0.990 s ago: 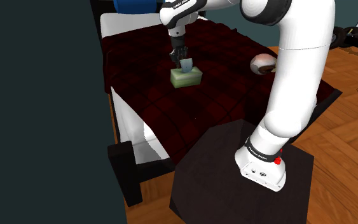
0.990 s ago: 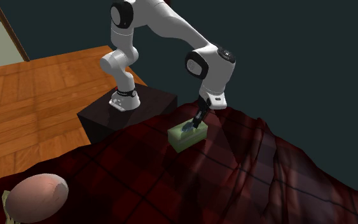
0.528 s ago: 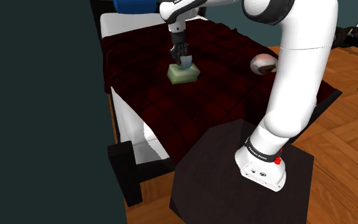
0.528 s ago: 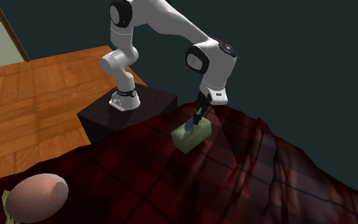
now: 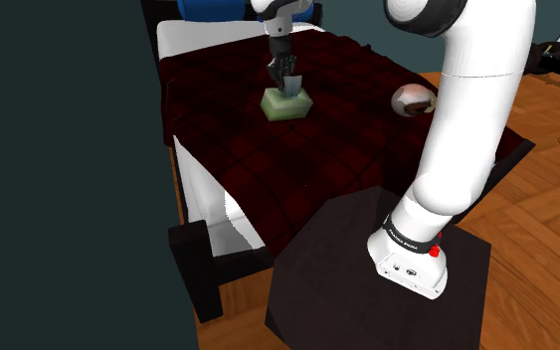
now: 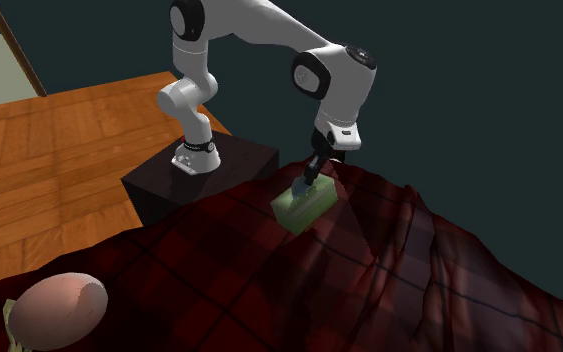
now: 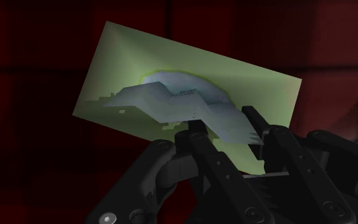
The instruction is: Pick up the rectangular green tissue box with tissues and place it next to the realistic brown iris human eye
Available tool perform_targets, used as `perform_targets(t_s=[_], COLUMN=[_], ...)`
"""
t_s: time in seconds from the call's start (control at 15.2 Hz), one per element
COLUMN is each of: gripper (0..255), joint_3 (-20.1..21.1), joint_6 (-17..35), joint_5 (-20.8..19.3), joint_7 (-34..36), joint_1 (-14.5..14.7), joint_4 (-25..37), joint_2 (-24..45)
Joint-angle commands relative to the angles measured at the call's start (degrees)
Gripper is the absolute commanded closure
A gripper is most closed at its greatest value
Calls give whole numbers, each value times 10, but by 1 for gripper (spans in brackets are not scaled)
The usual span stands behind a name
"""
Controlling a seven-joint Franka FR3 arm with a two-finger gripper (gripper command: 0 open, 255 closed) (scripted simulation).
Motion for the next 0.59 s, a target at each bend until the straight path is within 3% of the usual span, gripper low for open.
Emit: perform_targets(t_s=[0.0,0.53], gripper=[255,255], joint_3=[0,-1], joint_6=[-15,-74], joint_5=[0,-1], joint_7=[0,-4], joint_1=[1,0], joint_4=[13,66], joint_2=[-3,-9])
